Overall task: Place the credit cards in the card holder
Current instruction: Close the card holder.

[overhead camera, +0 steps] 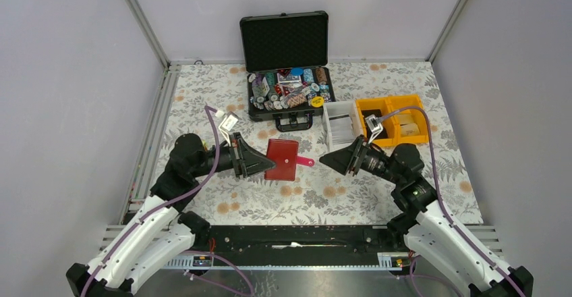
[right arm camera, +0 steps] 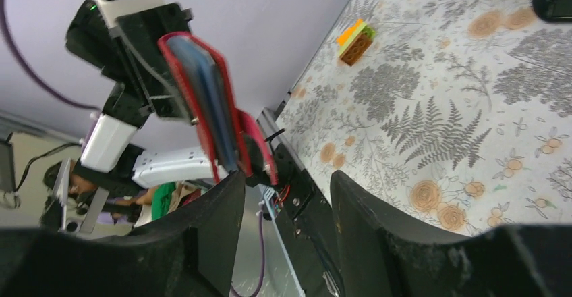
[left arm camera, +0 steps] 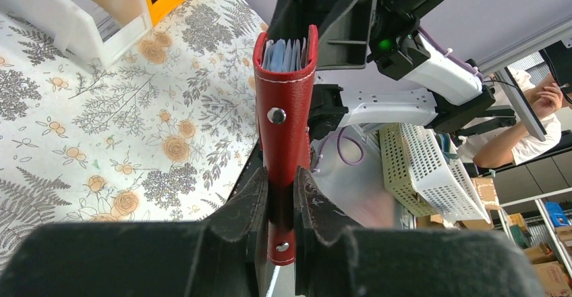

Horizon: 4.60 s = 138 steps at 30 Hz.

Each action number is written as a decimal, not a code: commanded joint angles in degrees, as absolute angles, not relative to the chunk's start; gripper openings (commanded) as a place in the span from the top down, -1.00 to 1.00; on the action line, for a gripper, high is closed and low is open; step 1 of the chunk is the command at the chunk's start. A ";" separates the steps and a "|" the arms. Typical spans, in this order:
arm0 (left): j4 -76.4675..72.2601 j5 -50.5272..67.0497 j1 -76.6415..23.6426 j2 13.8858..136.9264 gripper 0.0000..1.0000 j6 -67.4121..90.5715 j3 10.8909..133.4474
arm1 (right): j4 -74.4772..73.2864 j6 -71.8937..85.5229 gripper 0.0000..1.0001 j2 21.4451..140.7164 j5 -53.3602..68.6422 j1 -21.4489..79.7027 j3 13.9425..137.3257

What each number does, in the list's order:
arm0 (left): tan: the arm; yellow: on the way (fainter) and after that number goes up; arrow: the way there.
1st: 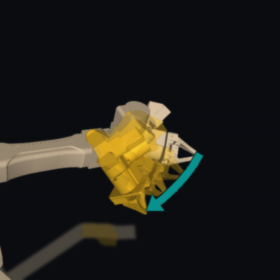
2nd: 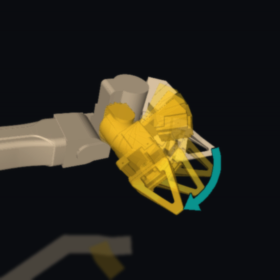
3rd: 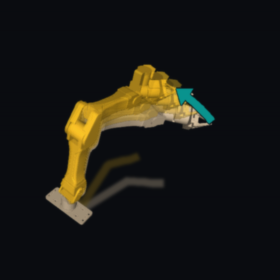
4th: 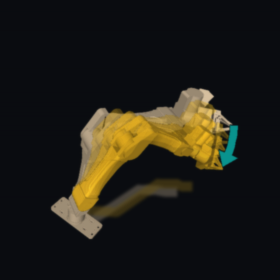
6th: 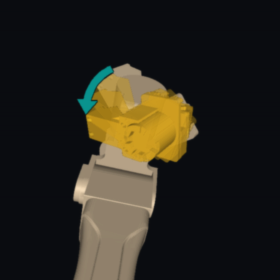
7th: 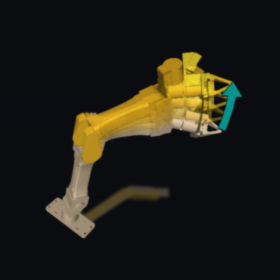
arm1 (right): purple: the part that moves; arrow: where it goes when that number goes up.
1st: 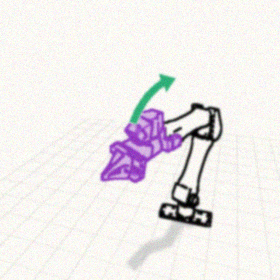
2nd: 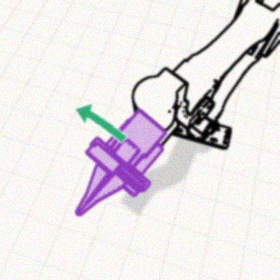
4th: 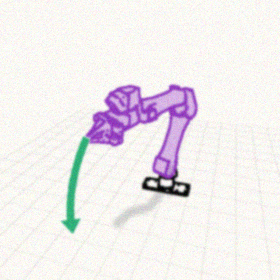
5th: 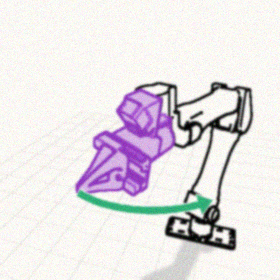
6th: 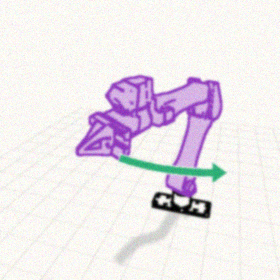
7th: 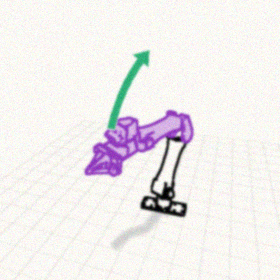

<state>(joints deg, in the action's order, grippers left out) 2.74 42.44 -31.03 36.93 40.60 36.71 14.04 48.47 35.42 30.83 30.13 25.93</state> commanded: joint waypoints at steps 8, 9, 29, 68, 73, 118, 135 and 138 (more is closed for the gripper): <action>-4.34 42.81 -30.67 38.27 1.00 43.51 35.82 | 23.65 48.68 0.09 40.31 38.20 30.85 26.53; -4.50 42.81 -30.65 38.29 1.00 43.51 35.73 | 23.25 48.31 0.09 40.52 38.07 31.08 26.72; -6.03 43.28 -30.06 38.49 1.00 45.14 34.68 | 25.78 48.30 0.39 43.22 38.28 33.10 25.35; 14.87 30.88 -30.06 44.37 1.00 29.40 41.25 | 20.73 45.61 1.00 65.07 20.95 46.08 40.00; 13.57 32.54 -30.06 45.05 1.00 29.23 40.47 | 21.73 46.30 1.00 67.76 20.14 46.82 40.83; 14.23 34.42 -30.10 48.21 1.00 28.74 39.96 | 23.52 48.36 1.00 72.50 17.65 48.34 43.00; 14.41 33.59 -30.98 48.53 1.00 28.74 39.74 | 21.20 50.93 1.00 74.71 13.72 48.43 45.08; 14.46 32.99 -31.02 48.28 1.00 28.89 39.57 | 20.54 51.74 1.00 74.65 12.28 48.43 44.99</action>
